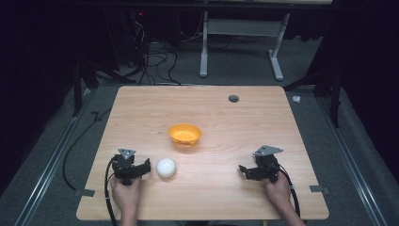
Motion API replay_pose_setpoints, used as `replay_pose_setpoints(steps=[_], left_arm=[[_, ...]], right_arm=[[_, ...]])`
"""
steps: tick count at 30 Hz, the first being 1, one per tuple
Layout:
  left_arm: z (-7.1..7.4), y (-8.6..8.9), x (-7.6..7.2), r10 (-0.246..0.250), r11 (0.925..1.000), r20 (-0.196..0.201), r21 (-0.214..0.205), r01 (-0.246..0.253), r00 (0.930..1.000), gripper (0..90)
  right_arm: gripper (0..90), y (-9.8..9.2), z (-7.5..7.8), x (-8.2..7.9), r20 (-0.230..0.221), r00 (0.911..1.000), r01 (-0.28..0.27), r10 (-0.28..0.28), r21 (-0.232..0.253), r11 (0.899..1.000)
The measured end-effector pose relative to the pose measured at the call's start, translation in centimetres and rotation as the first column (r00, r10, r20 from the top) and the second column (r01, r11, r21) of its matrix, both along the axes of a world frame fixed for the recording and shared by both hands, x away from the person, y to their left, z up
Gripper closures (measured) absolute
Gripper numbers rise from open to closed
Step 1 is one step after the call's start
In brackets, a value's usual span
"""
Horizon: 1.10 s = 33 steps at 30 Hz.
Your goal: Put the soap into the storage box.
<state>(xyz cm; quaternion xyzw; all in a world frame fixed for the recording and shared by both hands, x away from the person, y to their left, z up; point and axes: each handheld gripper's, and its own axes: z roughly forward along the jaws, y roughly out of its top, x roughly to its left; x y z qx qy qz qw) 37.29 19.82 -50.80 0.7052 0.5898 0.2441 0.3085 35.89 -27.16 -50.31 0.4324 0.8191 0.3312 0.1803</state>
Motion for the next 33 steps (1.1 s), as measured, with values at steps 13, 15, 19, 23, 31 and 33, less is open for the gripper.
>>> replay_pose_setpoints(steps=[13,15,19,23,31,33], left_arm=[[-0.02,0.00,-0.01,0.002,1.0000,0.002,0.000,-0.002,1.0000,15.4],[-0.01,-0.02,-0.04,0.003,1.0000,0.001,0.000,-0.003,1.0000,15.6],[-0.02,-0.04,-0.09,0.001,1.0000,0.002,-0.001,-0.001,1.0000,15.6],[-0.01,-0.03,-0.08,0.000,1.0000,0.002,0.000,0.000,1.0000,15.6],[0.03,0.07,-0.06,0.005,1.0000,0.004,-0.008,-0.005,1.0000,16.3],[0.03,0.10,-0.02,0.007,0.9999,0.005,-0.010,-0.007,1.0000,16.0]], right_arm=[[13.7,0.01,0.00,0.00,0.000,1.0000,0.001,-0.001,0.001,1.000],[13.7,0.00,0.00,0.00,0.000,1.0000,0.000,0.000,0.000,1.000],[13.7,0.00,0.00,0.00,0.000,1.0000,0.000,0.000,0.000,1.000],[13.7,0.00,0.00,0.01,0.001,1.0000,-0.001,0.001,0.000,1.000],[13.7,0.01,0.00,0.02,0.001,1.0000,-0.001,0.001,0.000,1.000],[13.7,0.01,0.00,0.01,0.001,1.0000,-0.001,0.001,0.000,1.000]])
